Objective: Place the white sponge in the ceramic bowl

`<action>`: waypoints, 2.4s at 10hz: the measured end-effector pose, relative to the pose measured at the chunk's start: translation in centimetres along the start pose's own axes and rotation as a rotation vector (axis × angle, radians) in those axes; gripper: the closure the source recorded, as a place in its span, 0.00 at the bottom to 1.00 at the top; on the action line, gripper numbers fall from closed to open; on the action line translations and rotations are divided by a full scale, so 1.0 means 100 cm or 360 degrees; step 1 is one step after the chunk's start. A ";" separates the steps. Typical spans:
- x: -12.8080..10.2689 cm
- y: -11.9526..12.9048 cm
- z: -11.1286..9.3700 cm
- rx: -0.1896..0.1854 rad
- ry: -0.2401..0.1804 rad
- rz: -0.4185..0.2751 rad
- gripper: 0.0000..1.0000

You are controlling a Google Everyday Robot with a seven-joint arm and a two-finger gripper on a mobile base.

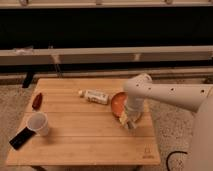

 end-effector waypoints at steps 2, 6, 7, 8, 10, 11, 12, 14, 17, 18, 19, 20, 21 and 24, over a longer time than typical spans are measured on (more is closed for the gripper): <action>-0.005 -0.002 -0.005 0.0006 -0.0002 -0.0028 1.00; -0.045 0.013 -0.040 0.0027 -0.0013 -0.0131 1.00; -0.054 0.016 -0.047 0.0030 -0.0017 -0.0154 1.00; -0.064 0.016 -0.051 0.0036 -0.0024 -0.0169 1.00; -0.084 0.009 -0.055 0.0046 -0.0046 -0.0187 1.00; -0.092 0.010 -0.056 0.0046 -0.0053 -0.0190 0.95; -0.092 0.009 -0.054 0.0046 -0.0050 -0.0187 0.88; -0.092 0.000 -0.052 0.0052 -0.0061 -0.0175 0.66; -0.102 0.000 -0.054 0.0053 -0.0068 -0.0167 0.39; -0.104 -0.003 -0.055 0.0057 -0.0070 -0.0163 0.28; -0.104 -0.004 -0.055 0.0059 -0.0071 -0.0162 0.18; -0.107 -0.006 -0.055 0.0059 -0.0075 -0.0156 0.08; -0.111 -0.007 -0.056 0.0056 -0.0079 -0.0152 0.03; -0.118 -0.011 -0.056 0.0054 -0.0080 -0.0147 0.02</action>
